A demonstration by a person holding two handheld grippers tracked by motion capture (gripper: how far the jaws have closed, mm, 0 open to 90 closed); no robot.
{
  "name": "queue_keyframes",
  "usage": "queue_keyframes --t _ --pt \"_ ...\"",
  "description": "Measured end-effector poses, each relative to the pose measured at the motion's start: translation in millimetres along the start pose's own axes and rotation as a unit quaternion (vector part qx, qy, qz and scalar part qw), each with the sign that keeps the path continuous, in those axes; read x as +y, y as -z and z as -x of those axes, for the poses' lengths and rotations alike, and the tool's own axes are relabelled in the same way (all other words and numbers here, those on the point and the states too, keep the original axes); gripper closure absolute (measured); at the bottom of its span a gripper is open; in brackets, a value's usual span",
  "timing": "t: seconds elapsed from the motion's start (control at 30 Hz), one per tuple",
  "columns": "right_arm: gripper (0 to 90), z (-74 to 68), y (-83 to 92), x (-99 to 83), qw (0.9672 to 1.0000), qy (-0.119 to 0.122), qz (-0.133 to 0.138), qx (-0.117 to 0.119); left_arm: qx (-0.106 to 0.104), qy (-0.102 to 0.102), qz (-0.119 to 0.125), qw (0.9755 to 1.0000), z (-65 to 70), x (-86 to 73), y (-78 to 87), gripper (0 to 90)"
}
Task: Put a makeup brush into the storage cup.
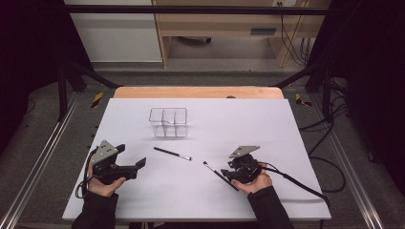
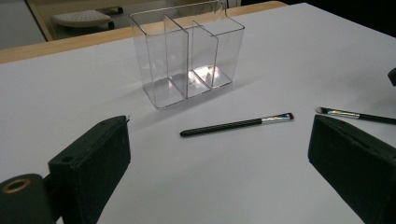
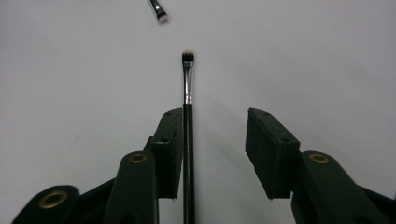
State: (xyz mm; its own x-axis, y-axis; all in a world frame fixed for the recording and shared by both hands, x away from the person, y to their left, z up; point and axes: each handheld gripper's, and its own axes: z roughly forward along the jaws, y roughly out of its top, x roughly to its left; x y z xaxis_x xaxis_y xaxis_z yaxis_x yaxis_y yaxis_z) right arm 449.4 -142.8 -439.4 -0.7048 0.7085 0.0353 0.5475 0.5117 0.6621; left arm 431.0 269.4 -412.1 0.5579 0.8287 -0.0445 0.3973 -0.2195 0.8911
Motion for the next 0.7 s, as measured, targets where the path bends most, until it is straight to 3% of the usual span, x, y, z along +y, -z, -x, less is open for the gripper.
queue_keyframes --t 0.3,0.53,0.7 --pt "47.4 2.9 5.4 12.3 0.9998 0.002 -0.002 -0.017 0.0 0.0 -0.003 1.0 -0.9 -1.0 -1.2 4.8" --pt "44.8 -0.9 0.3 27.4 0.9984 0.013 -0.053 -0.015 0.0 0.0 -0.003 1.0 -1.0 -0.9 -1.1 4.7" --pt "43.8 -4.8 -6.7 37.4 0.9946 0.024 -0.1 -0.018 0.0 0.0 -0.004 1.0 -1.8 -1.0 -0.9 4.7"
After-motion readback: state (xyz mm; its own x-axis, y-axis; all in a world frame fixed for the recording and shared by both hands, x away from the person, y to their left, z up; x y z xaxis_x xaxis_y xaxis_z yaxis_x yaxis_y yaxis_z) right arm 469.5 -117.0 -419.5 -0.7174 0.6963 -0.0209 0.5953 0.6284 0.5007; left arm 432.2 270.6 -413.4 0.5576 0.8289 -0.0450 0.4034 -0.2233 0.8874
